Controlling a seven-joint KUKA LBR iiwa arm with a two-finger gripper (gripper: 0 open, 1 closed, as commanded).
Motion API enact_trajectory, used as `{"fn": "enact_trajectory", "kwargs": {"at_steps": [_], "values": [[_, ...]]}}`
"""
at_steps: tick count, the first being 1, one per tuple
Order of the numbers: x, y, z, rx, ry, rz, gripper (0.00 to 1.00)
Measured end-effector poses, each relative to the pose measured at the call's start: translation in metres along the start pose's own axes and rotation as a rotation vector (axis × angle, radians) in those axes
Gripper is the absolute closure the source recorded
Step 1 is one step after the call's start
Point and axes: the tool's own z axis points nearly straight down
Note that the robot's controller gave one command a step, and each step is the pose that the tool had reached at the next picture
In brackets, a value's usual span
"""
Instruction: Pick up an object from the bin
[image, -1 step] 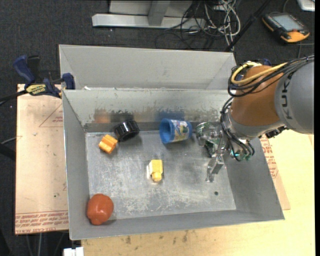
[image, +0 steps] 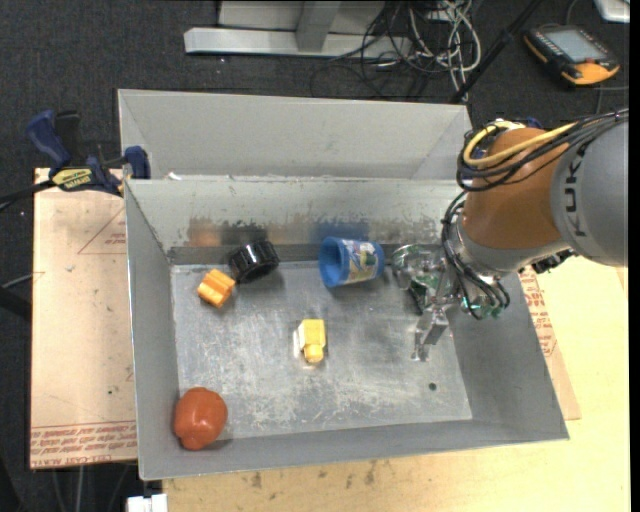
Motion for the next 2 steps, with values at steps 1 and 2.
{"fn": "enact_trajectory", "kwargs": {"at_steps": [1,2], "values": [[0.002,-0.021,0.002,-0.004,-0.002,0.063,0.0],[-0.023,-0.053,0.032,-0.001,-0.012,0.132,0.0]]}}
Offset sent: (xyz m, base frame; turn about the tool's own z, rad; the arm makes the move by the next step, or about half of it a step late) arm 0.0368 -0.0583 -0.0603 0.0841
